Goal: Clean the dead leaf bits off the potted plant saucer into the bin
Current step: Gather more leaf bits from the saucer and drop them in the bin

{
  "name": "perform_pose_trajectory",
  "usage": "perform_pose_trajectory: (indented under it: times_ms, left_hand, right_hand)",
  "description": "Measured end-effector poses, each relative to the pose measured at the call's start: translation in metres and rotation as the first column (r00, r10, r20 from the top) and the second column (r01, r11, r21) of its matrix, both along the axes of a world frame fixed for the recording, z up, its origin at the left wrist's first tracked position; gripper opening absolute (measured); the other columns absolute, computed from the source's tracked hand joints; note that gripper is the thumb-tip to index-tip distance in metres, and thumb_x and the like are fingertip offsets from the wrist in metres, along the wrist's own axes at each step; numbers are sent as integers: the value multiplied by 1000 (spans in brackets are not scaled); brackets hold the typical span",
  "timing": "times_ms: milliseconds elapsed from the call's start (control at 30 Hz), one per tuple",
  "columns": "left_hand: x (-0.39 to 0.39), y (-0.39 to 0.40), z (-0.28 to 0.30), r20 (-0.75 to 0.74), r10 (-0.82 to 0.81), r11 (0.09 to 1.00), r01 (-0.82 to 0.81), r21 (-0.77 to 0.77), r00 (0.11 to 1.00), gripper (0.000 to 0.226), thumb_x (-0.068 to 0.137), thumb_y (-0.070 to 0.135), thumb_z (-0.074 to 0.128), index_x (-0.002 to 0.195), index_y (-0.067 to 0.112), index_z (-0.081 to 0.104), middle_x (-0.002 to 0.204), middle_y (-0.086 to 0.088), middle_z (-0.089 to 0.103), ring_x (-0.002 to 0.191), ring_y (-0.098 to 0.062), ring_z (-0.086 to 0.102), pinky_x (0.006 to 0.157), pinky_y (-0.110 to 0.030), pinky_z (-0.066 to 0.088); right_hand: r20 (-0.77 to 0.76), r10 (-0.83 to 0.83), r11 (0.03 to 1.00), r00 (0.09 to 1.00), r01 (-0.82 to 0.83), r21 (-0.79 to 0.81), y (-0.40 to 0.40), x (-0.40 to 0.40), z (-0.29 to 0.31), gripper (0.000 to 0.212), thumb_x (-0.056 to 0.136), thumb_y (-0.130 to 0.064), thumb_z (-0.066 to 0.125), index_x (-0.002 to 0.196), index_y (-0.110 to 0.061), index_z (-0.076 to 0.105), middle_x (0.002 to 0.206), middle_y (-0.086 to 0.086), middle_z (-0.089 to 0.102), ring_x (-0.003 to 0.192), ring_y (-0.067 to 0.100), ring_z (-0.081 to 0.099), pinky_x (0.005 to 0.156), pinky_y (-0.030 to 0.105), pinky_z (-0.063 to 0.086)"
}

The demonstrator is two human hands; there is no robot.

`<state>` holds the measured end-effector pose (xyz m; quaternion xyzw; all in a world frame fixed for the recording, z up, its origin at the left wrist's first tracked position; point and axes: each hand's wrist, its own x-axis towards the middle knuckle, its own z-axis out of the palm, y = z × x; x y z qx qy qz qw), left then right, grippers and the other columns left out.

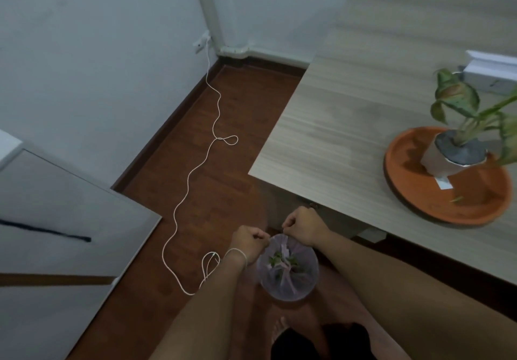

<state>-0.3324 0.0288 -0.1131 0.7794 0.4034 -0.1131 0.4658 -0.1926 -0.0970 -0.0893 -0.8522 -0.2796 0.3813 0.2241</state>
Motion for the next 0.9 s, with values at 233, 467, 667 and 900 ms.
perform_pose_trajectory:
  times_ms: [233, 467, 667, 900]
  left_hand:
    - [9, -10, 2, -28, -77, 995, 79, 62, 997, 15, 83, 16, 66, 91, 12, 78, 89, -8, 78, 75, -13, 71, 65, -17, 50]
    - [18, -20, 15, -46, -143, 975, 149, 163, 989, 24, 89, 25, 57, 98, 14, 76, 104, -8, 77, 101, -21, 70, 85, -23, 51]
    - [28, -27, 38, -36, -196, 946, 199, 256, 980, 28, 92, 26, 53, 108, 15, 73, 114, -7, 73, 113, -25, 65, 92, -29, 49]
    - [64, -27, 89, 42, -206, 905, 174, 389, 978, 32, 94, 25, 51, 116, 13, 69, 121, -9, 70, 117, -29, 62, 100, -31, 47]
  right_hand:
    - [8, -10, 1000, 1000, 10, 0, -18, 8, -1, 19, 83, -10, 61, 90, -5, 78, 102, 7, 78, 96, 23, 71, 77, 27, 57]
    - [3, -63, 998, 998, 62, 27, -35, 18, 0, 24, 84, -10, 63, 101, -15, 78, 113, 1, 74, 105, 14, 66, 85, 20, 50]
    - [30, -62, 995, 998, 60, 74, -51, 27, 14, 24, 84, -17, 66, 106, -14, 76, 115, 3, 73, 106, 17, 67, 85, 21, 49]
    - [152, -120, 978, 981, 91, 186, -67, 58, 65, 27, 84, -24, 65, 106, -13, 75, 109, 5, 75, 100, 19, 69, 89, 30, 54]
